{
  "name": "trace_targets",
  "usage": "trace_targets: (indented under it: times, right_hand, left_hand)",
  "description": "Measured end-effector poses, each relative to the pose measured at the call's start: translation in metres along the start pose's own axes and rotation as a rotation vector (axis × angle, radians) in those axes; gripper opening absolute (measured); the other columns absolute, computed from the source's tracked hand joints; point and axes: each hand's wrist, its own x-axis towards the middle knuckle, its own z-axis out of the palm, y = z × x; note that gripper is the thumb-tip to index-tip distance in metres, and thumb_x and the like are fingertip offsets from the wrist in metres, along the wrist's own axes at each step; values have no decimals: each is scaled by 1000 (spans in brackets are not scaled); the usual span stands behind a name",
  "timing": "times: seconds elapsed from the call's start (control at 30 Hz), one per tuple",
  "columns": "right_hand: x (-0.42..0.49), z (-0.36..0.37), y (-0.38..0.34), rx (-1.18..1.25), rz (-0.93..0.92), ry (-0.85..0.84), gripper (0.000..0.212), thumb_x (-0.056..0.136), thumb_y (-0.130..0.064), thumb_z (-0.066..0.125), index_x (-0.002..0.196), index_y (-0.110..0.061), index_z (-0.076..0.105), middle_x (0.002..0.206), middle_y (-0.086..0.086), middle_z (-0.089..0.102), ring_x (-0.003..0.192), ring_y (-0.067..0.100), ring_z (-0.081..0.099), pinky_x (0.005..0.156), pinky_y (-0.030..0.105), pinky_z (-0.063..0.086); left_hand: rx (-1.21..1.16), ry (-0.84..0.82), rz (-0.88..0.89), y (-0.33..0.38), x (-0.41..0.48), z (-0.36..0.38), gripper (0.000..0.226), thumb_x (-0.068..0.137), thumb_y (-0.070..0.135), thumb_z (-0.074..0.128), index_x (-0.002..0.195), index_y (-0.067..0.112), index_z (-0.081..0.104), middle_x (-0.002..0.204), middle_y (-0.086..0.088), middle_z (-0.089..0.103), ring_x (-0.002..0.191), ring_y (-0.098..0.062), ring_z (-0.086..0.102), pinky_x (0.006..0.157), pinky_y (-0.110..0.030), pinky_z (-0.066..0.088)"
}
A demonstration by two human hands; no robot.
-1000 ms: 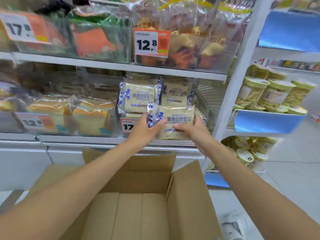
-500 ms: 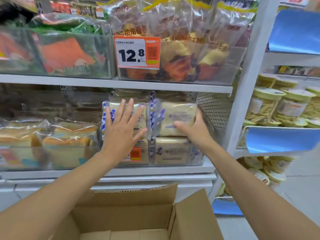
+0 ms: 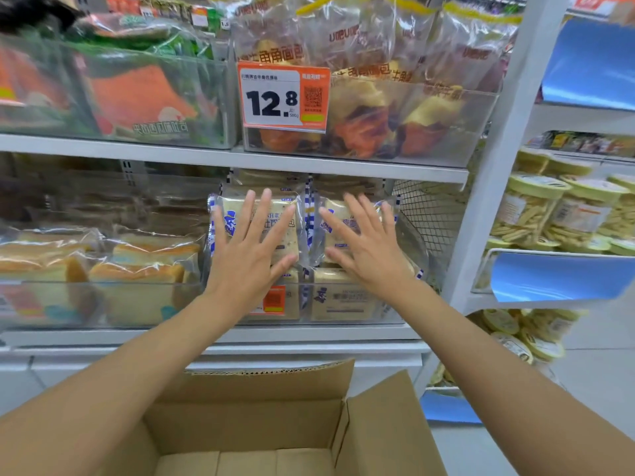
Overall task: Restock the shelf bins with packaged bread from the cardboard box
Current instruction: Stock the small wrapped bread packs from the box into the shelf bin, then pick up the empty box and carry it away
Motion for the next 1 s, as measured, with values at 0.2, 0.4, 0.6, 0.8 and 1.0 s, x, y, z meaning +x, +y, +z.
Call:
trace_targets:
  times: [0.2,0.4,0.6,0.8,1.0]
  right_hand:
    - [0,12,3,-23,-58,-48,58,98,-56,25,152,-41,12,162,11,15,150,30,8,118,58,-1]
    - [-5,4,-2,68,-5,-37,59,97,-57,29,153,-41,16,164,7,6,151,25,-3,117,60,-2]
    - [-7,0,8,213,397,91,78,87,-66,50,153,-42,15,162,10,-5,150,32,-5,117,61,7]
    - [1,-5,-3,588,382,-18,83,83,-56,65,150,-50,14,162,1,-9,151,23,-6,120,50,17]
    - [-6,5,7,-48,134,152,75,90,-70,35,153,-32,22,161,16,14,149,33,8,119,58,1]
  left_hand:
    - [7,-3,21,1,7,10,73,95,64,24,156,29,3,164,-10,1,151,-30,1,115,-66,3]
    - [-20,-21,35,4,6,7,72,95,65,25,156,31,6,164,-8,1,151,-28,1,115,-66,3]
    - [-3,-4,4,1,3,3,68,96,66,15,155,34,7,164,-10,0,151,-30,-1,114,-67,-1]
    - [-48,-4,18,-1,3,11,67,96,64,23,155,35,8,164,-8,3,151,-29,1,113,-68,8]
    - [-37,26,20,-1,2,5,66,97,62,20,155,33,8,164,-10,0,151,-29,-1,114,-67,3]
